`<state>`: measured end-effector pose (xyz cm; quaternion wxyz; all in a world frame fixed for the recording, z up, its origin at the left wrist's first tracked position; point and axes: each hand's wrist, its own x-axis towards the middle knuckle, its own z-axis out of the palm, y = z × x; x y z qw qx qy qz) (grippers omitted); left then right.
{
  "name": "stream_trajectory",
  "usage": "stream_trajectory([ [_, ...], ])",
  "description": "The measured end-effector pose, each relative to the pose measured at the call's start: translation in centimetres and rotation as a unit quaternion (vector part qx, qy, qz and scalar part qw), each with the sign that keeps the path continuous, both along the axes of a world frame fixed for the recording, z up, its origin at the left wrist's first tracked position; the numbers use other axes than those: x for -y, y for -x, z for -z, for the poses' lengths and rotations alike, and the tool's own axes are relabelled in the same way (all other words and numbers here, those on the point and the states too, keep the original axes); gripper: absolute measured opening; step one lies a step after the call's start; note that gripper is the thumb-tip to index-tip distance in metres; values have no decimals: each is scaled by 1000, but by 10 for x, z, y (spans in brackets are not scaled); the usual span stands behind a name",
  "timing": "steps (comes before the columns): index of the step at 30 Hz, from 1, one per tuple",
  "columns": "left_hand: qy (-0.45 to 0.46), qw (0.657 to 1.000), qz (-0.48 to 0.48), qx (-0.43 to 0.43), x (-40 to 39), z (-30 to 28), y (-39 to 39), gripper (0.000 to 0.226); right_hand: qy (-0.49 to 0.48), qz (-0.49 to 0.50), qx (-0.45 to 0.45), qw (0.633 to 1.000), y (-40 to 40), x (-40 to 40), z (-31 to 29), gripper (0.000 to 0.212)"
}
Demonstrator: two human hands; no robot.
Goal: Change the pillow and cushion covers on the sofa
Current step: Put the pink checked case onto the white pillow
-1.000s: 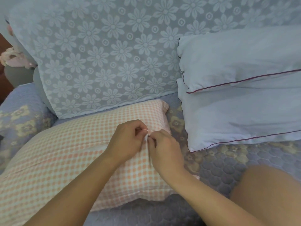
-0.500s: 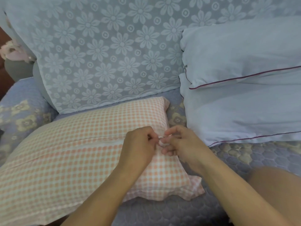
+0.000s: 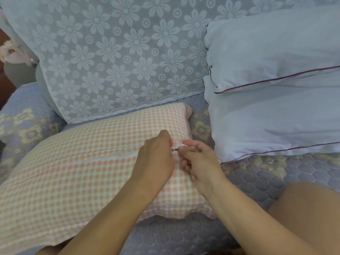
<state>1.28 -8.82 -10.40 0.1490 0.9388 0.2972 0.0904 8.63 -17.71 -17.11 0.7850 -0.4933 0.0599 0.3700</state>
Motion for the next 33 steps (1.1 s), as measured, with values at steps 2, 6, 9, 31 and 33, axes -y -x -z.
stream_trajectory([
  [2, -24, 999, -24, -15, -6, -8, 9, 12, 15, 13, 11, 1000, -2, -2, 2, 20],
  [6, 126, 987, -95, 11, -26, -27, 18, 12, 223, 19, 372, 901, 9, -4, 5, 27],
  [9, 155, 983, -98, 29, -29, -25, 15, 15, 276, -36, 630, 726, 30, -12, 1, 18],
  [31, -306, 911, 273, -44, -77, 2, 49, 22, 268, 59, 621, 734, 40, -39, -8, 21],
  [33, -335, 902, 271, -39, -77, -2, 45, 25, 286, 58, 614, 733, 38, -41, -9, 21],
])
